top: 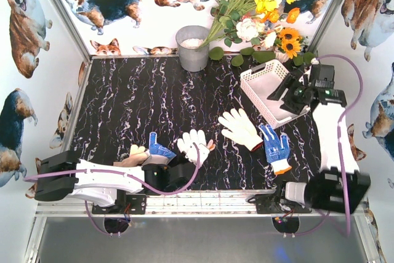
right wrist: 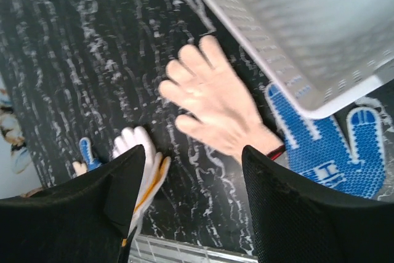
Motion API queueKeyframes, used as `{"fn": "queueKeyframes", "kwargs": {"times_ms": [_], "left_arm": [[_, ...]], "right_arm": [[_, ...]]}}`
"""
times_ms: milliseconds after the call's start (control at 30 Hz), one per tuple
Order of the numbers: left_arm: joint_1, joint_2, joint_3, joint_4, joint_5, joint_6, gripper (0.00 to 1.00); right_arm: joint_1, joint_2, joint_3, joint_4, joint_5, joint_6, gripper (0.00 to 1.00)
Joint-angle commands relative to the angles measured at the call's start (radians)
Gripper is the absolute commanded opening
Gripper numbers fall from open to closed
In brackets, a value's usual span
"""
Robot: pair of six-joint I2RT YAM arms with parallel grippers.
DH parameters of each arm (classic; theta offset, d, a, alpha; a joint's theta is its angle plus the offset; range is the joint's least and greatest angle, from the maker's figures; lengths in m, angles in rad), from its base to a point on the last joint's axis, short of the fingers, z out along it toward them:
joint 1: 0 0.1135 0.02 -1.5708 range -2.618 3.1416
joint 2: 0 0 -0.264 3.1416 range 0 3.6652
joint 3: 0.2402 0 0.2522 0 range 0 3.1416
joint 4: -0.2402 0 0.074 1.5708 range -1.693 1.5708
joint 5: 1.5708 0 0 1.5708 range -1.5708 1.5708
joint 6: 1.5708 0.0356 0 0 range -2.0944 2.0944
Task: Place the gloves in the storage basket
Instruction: Place the glove in the bin.
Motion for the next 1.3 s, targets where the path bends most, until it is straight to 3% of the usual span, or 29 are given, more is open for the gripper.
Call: {"fn": "queueKeyframes", "kwargs": {"times_ms": [0, 133, 267, 633, 833, 900, 1267], "left_arm": [[0.008, -0.036, 0.009, -0.018, -0.012, -0.020, 0.00], [0.011, -0.060, 0.006, -0.029, -0.006, -0.031, 0.00], [0.018, -0.068, 0.003, -0.013, 0.007, -0.027, 0.00], [0.046, -0.072, -0.007, 0.021, 0.082, 0.053, 0.00], [0.046, -0.074, -0.009, 0.052, 0.113, 0.075, 0.00], [0.046, -0.062, 0.000, 0.058, 0.135, 0.100, 0.00], [0.046, 0.002, 0.047, 0.067, 0.183, 0.145, 0.00]], "right_arm": [[0.057, -0.157, -0.016, -0.032, -0.008, 0.065, 0.68], [0.118, -0.287, -0.100, -0.021, -0.081, 0.172, 0.70], [0.265, -0.357, -0.220, 0.036, -0.091, 0.315, 0.70], [0.690, -0.315, -0.510, 0.373, -0.042, 0.653, 0.79], [0.768, -0.274, -0.598, 0.516, -0.046, 0.774, 0.84], [0.774, -0.274, -0.625, 0.548, -0.037, 0.822, 0.92], [0.793, -0.206, -0.648, 0.634, -0.021, 0.924, 0.95]]}}
